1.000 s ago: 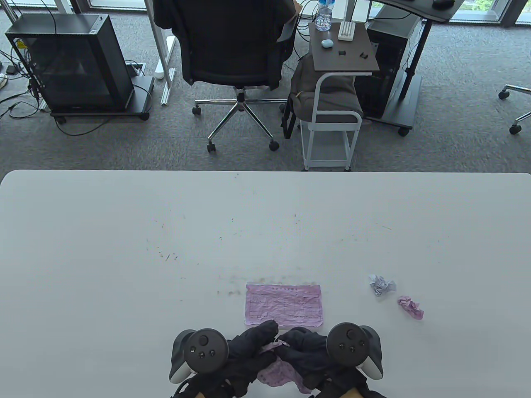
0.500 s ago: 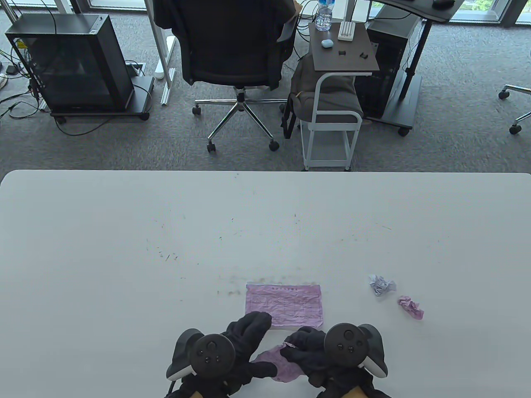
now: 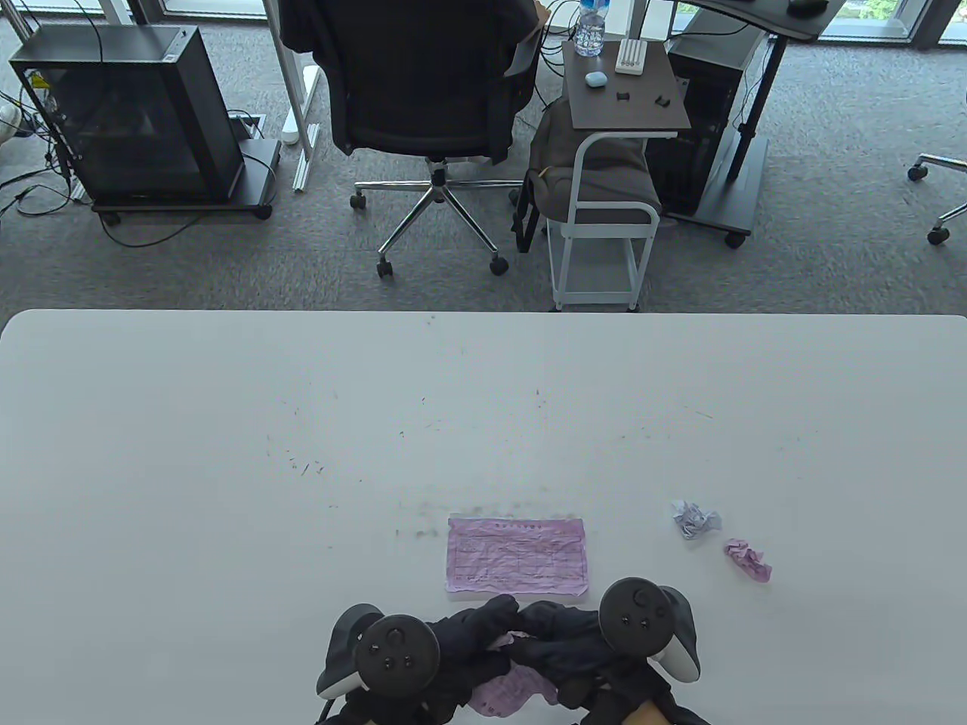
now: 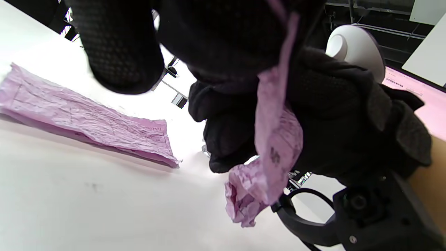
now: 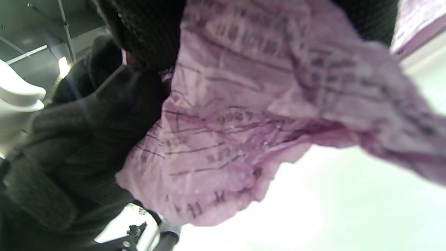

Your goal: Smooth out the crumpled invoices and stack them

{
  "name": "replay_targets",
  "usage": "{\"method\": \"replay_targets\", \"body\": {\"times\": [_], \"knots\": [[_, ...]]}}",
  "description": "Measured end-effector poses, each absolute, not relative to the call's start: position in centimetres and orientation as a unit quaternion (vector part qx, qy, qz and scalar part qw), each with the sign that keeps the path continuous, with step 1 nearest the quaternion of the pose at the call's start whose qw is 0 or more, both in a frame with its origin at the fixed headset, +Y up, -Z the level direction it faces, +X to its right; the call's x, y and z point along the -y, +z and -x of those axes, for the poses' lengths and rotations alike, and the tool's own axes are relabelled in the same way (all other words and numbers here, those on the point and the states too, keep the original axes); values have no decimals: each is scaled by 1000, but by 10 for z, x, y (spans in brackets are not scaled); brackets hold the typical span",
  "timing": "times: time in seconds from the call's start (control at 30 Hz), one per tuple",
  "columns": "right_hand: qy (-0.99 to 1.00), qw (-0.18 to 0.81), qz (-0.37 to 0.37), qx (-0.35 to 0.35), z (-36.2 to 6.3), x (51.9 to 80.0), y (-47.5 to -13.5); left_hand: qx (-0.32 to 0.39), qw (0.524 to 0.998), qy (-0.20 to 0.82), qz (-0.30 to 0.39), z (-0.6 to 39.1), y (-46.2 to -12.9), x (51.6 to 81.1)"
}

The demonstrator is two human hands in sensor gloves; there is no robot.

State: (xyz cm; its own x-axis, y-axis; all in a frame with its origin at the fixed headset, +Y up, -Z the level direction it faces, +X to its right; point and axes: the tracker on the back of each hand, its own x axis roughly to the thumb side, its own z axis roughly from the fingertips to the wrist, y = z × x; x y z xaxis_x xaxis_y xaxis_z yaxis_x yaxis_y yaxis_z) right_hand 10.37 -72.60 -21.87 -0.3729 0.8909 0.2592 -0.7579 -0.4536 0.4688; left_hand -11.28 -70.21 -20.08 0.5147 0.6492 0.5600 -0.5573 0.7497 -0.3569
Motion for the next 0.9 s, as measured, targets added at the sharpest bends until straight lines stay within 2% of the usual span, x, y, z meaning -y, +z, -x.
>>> {"method": "replay_targets", "body": {"times": [0.13, 0.33, 0.53, 0.63, 0.73, 0.9], "knots": [[810, 504, -261, -149, -106, 727, -220, 325, 857, 393, 73, 120, -204, 703], [803, 507, -276, -146, -103, 725, -219, 292, 871, 392, 51, 130, -207, 704], [799, 501, -273, -189, -103, 728, -219, 293, 868, 398, 37, 132, -206, 702], [812, 480, -271, -191, -103, 729, -220, 283, 858, 428, 33, 135, -207, 701], [788, 508, -284, -200, -104, 730, -221, 268, 847, 458, 45, 139, -209, 704], [743, 553, -311, -211, -100, 729, -220, 254, 800, 538, 78, 147, -214, 708]]}}
